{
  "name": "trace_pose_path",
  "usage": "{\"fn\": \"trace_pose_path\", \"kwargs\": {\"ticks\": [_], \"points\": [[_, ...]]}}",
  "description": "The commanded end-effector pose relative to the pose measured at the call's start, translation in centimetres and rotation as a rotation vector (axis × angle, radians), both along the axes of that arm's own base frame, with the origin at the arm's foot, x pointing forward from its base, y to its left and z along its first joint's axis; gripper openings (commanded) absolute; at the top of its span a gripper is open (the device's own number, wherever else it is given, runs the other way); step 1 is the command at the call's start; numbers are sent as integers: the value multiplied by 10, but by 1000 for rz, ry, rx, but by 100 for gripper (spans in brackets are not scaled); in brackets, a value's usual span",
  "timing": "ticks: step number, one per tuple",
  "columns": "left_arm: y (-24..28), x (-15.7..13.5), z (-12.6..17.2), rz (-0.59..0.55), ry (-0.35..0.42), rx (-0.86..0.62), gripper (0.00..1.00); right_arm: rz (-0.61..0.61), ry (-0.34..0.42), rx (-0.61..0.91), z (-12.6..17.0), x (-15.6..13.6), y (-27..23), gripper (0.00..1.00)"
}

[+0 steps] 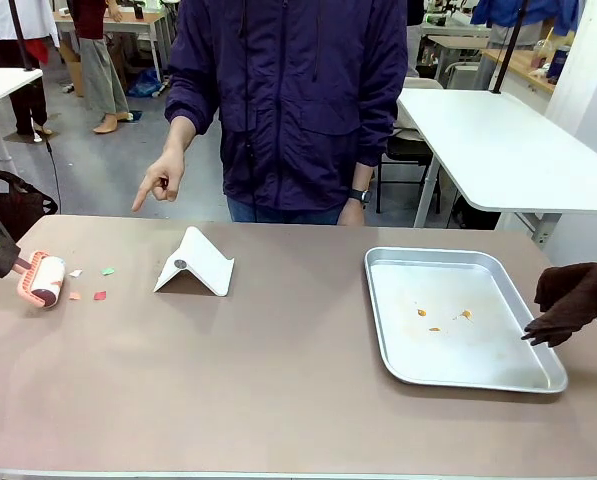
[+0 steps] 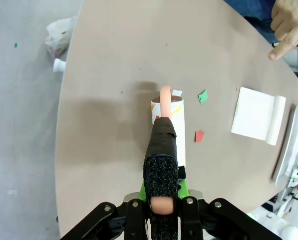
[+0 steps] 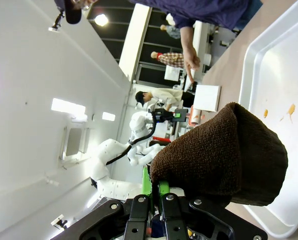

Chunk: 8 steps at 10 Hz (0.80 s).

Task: Clean the surface of the table.
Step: If a person points to the right, clean the right side of the table with your right hand, and if they point to the left, clean the left side with your left hand.

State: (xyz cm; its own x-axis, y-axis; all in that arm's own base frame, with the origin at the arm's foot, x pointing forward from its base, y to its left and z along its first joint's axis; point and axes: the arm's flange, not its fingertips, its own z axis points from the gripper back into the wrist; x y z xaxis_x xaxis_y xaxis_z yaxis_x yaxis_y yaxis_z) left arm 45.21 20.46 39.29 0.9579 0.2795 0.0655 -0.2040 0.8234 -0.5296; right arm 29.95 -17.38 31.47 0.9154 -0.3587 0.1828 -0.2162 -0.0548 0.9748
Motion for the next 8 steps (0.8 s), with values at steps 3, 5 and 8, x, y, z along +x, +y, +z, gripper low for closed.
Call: {"fn": "trace_pose_path", "kwargs": {"ticks": [3,5,8], "points": [[-26,-1,-11,-1,3,47,22,1,7,-3,6,-1,0,0],[-42,-2,-20,-30,7,56,22,1,7,-3,6,-1,0,0],[-68,1,-30,-74,18,57,22,1,7,-3,6,-1,0,0]]}}
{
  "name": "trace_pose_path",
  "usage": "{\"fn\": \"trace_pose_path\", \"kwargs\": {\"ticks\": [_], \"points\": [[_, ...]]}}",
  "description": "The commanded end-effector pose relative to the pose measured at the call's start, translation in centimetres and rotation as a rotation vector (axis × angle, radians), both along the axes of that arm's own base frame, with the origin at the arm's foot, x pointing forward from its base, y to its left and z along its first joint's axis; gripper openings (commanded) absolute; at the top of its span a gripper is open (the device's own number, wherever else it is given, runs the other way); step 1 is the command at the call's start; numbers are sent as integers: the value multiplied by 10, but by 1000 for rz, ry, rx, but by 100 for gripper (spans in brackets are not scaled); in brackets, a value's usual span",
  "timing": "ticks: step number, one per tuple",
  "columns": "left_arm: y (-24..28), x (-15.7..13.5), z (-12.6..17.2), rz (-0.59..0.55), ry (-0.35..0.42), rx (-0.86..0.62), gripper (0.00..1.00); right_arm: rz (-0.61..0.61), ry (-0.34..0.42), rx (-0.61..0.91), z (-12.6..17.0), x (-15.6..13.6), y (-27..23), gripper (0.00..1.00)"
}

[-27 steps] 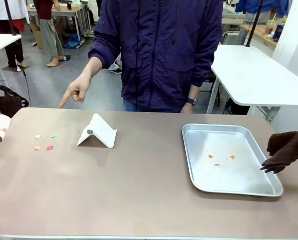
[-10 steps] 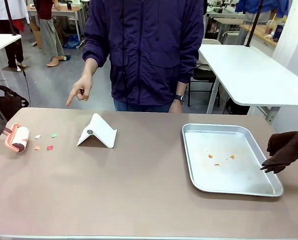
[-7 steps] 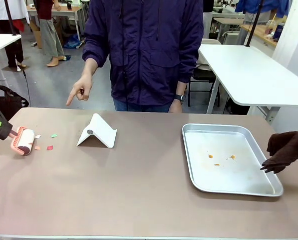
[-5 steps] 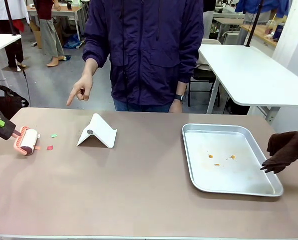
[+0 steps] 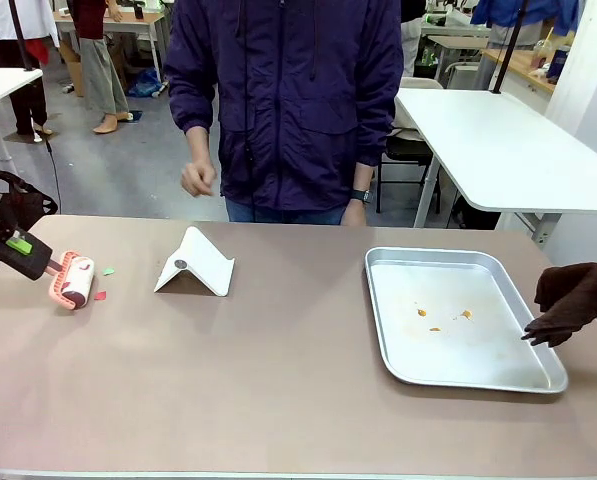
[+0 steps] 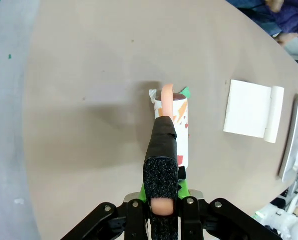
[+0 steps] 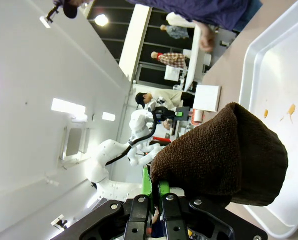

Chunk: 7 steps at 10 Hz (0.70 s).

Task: Clean the surface of the table.
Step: If a person points to the right, clean the right side of the table with your right hand, and if they point to the left, clean the left side with your left hand.

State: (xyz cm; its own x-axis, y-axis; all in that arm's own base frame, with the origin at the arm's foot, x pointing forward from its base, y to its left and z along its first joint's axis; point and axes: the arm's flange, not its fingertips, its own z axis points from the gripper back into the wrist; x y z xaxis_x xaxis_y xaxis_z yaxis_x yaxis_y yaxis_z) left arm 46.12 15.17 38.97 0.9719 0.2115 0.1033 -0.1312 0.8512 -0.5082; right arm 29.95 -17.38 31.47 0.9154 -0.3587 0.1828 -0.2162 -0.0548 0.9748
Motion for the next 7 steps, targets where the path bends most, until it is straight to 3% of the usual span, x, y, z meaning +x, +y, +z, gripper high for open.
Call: {"fn": "trace_pose_path", "kwargs": {"ticks": [1,7], "points": [[-25,-7,-28,-23,51,25,22,1,7,-3,6,-1,0,0],[-72,9,-36,-130,103,13,22,1,7,-3,6,-1,0,0]]}}
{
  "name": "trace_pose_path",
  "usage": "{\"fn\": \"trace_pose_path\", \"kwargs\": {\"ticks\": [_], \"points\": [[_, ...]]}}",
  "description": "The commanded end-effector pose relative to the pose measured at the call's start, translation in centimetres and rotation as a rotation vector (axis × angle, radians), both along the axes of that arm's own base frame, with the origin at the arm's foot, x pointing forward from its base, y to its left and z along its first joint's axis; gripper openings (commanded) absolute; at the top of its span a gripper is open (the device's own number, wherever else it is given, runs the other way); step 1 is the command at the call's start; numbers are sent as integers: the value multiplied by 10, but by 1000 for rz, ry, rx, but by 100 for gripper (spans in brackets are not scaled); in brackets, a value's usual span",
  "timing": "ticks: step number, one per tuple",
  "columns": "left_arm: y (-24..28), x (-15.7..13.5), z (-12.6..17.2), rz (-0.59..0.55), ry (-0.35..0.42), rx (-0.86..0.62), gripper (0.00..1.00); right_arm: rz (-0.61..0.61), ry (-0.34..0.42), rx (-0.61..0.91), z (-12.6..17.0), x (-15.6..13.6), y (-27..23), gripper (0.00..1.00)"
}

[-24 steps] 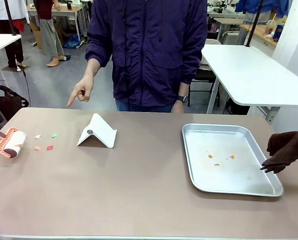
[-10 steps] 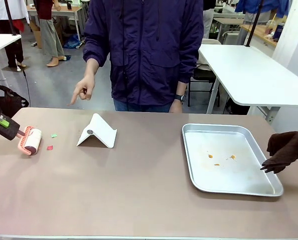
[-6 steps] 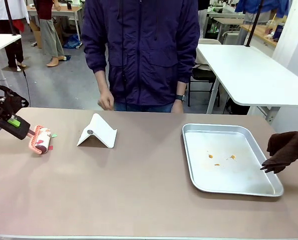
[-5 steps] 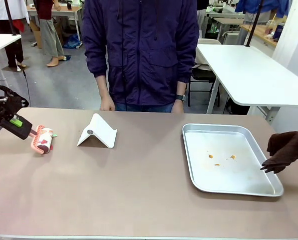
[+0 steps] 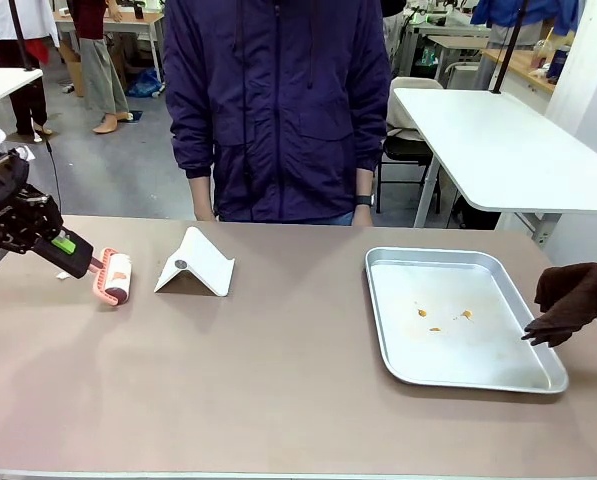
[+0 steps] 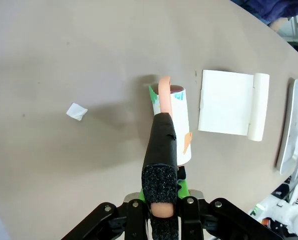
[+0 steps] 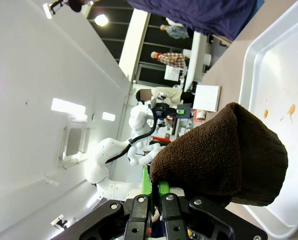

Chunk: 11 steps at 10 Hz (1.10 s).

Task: Clean the surface of the table.
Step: If a person points to the right, clean the right side of the table with your right hand, and if they point to the left, clean the left side with your left hand.

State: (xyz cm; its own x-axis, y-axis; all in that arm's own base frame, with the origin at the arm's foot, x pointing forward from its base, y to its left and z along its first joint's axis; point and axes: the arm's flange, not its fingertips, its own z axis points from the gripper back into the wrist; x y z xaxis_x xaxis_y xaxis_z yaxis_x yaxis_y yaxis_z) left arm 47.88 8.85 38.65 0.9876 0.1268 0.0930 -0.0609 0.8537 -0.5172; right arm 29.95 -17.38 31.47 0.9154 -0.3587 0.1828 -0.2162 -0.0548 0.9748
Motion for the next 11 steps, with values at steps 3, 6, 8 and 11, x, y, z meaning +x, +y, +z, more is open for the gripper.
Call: {"fn": "trace_pose_path", "kwargs": {"ticks": [3,6,8,11], "points": [[-9,-6,-29,-66,75,-8,22,1,7,-3,6,-1,0,0],[26,-27,19,-151,-78,-259,22,1,7,-3,6,-1,0,0],[67,-51,51,-159,-188,-413,22,1,7,-3,6,-1,0,0],[132,-77,61,-136,-180,-501,22,1,7,-3,6,-1,0,0]]}}
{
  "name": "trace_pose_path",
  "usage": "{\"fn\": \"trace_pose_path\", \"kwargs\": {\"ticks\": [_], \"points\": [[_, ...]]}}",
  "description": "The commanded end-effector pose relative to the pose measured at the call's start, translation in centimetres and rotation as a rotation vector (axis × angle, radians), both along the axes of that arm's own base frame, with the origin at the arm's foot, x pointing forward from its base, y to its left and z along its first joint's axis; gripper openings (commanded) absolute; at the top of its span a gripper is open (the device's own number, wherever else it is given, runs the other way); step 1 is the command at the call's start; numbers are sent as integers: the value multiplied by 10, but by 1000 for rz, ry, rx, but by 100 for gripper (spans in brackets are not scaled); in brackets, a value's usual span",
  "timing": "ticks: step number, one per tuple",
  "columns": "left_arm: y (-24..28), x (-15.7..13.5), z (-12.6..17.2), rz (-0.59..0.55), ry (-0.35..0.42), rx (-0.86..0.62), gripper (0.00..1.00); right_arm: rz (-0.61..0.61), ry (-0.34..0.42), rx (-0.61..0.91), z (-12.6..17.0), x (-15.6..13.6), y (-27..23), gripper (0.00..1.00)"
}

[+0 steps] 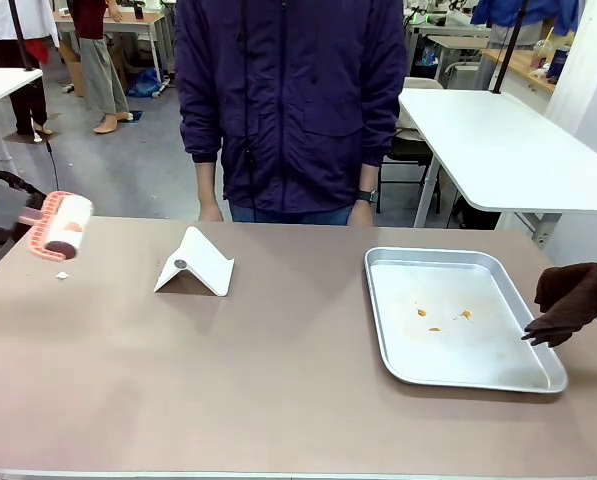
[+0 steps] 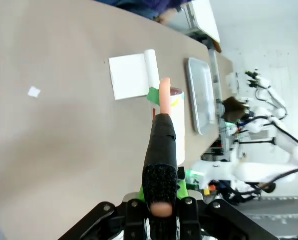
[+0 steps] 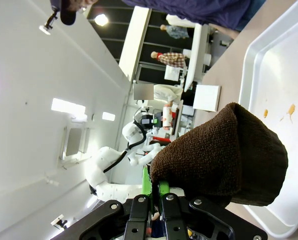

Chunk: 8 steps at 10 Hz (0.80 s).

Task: Clean the surface of the table.
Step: If a person points to the right, clean the right side of the table with your right hand, and if they point to the left, clean the left side with your left hand.

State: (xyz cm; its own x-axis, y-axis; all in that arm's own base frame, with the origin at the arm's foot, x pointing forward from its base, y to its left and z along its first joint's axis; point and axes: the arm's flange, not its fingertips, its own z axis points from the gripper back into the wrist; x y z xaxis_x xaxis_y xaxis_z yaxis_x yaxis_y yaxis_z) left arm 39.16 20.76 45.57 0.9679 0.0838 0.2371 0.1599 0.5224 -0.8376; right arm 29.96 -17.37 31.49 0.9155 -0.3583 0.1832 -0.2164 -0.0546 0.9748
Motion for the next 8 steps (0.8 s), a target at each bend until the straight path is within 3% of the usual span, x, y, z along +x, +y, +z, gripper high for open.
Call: {"fn": "trace_pose_path", "kwargs": {"ticks": [1,6,8], "points": [[38,6,-13,10,16,-61,22,0,7,-3,6,-1,0,0],[135,-39,-78,74,34,-343,22,0,7,-3,6,-1,0,0],[122,-40,-80,92,69,-280,22,0,7,-3,6,-1,0,0]]}}
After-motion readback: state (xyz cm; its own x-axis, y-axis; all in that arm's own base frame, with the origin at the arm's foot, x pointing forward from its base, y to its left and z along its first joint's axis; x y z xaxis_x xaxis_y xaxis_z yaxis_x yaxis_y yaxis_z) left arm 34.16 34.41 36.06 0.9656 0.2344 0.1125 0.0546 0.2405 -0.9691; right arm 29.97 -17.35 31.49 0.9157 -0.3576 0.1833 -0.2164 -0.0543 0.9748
